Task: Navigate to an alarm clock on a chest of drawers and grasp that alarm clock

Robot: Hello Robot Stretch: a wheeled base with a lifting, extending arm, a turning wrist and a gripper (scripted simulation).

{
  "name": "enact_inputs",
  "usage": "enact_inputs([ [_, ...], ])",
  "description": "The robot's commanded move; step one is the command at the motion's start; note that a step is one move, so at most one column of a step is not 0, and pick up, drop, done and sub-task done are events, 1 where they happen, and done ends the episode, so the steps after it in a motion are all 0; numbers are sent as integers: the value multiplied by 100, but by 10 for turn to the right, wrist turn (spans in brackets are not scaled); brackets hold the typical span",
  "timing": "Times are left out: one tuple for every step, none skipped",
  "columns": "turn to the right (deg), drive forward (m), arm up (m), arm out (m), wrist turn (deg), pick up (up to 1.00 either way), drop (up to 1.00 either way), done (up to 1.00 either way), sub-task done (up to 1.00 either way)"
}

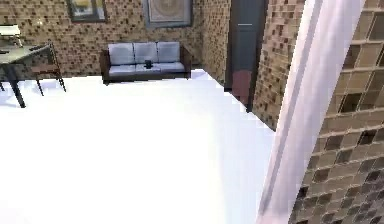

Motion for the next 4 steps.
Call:
enact_inputs([
  [450, 0, 0, 0, 0, 0, 0, 0, 0],
  [30, 0, 0, 0, 0, 0, 0, 0, 0],
  [0, 5, 0, 0, 0, 0, 0, 0, 0],
  [-450, 0, 0, 0, 0, 0, 0, 0, 0],
])
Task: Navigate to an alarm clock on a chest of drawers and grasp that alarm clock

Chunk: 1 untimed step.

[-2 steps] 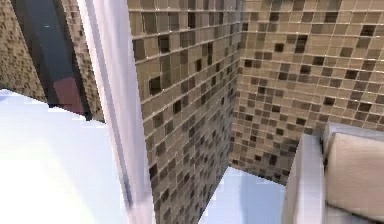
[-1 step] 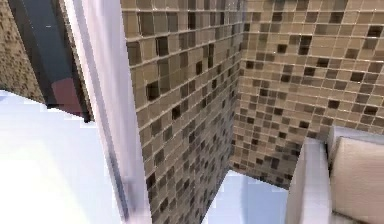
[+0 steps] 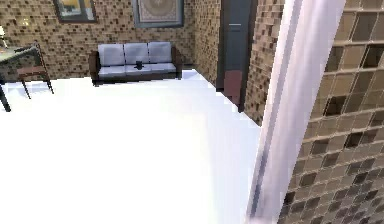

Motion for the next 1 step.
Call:
enact_inputs([
  [-120, 0, 0, 0, 0, 0, 0, 0, 0],
])
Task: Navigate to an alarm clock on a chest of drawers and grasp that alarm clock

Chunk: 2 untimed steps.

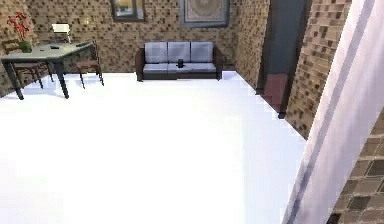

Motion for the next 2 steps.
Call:
enact_inputs([
  [0, 30, 0, 0, 0, 0, 0, 0, 0],
  [-30, 0, 0, 0, 0, 0, 0, 0, 0],
])
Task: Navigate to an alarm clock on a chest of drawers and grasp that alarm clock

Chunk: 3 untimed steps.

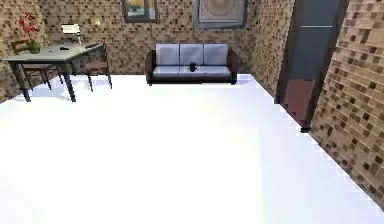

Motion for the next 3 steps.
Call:
enact_inputs([
  [0, 45, 0, 0, 0, 0, 0, 0, 0],
  [270, 0, 0, 0, 0, 0, 0, 0, 0],
  [30, 0, 0, 0, 0, 0, 0, 0, 0],
])
